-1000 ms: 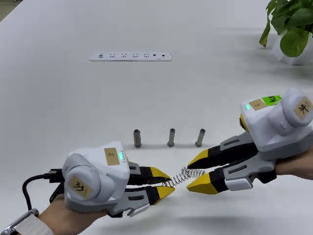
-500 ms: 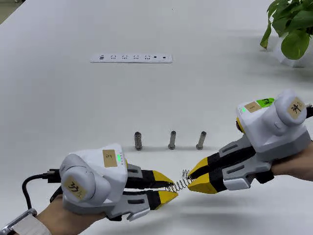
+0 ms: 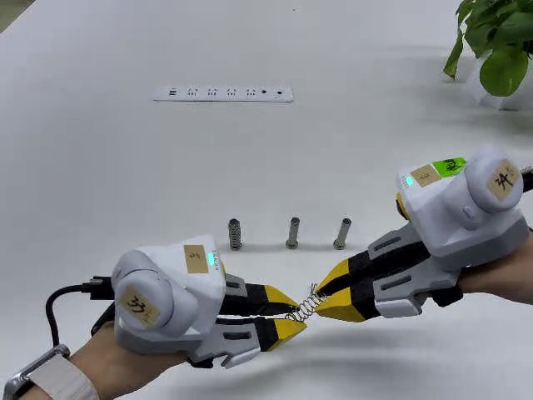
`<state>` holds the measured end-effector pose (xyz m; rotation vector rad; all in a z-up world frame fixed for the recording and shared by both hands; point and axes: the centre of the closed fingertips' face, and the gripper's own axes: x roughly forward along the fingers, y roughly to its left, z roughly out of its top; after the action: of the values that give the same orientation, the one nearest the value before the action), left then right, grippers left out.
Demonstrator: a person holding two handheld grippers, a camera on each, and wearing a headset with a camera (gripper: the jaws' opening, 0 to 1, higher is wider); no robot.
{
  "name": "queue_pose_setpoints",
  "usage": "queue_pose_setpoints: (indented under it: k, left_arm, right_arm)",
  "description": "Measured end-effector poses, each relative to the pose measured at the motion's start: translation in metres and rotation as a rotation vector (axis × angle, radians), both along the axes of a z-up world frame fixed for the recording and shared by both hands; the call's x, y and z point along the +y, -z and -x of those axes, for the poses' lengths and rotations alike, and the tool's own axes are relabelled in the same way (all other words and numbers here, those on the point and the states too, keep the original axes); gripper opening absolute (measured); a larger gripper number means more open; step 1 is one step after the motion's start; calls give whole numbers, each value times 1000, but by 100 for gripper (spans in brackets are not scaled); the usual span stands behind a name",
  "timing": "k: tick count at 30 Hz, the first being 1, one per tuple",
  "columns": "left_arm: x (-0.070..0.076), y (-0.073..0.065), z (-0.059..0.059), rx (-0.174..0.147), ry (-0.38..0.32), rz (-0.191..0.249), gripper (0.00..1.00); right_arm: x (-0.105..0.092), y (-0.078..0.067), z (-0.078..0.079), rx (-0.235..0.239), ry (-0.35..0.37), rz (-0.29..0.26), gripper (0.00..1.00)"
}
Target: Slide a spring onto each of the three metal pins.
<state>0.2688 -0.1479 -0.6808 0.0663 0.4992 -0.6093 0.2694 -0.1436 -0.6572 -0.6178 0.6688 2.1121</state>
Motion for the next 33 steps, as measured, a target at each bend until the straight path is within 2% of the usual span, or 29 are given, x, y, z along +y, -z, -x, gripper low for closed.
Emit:
queue_pose_setpoints:
  k: [7,18,21,23,27,33]
  left_arm:
    - [-4,-1,-4,3,6,4,10]
    - [-6,0,-5,1,13,-2,9]
    - [-6,1,-5,3,21,-15,9]
    - [-7,3,-5,7,33,-29,9]
    - [-8,5,-6,14,44,-47,9]
    - [-10,7,-7,29,54,-62,9]
  right_arm:
    - [3,-3,4,-47,-30,-10,11]
    - [0,-3,5,-85,-55,-3,11]
    - [-2,-2,6,-122,-94,6,14]
    - [-4,0,3,-154,-115,38,19]
    - [-4,5,4,-212,-180,69,18]
    - [-3,11,11,-252,-241,97,17]
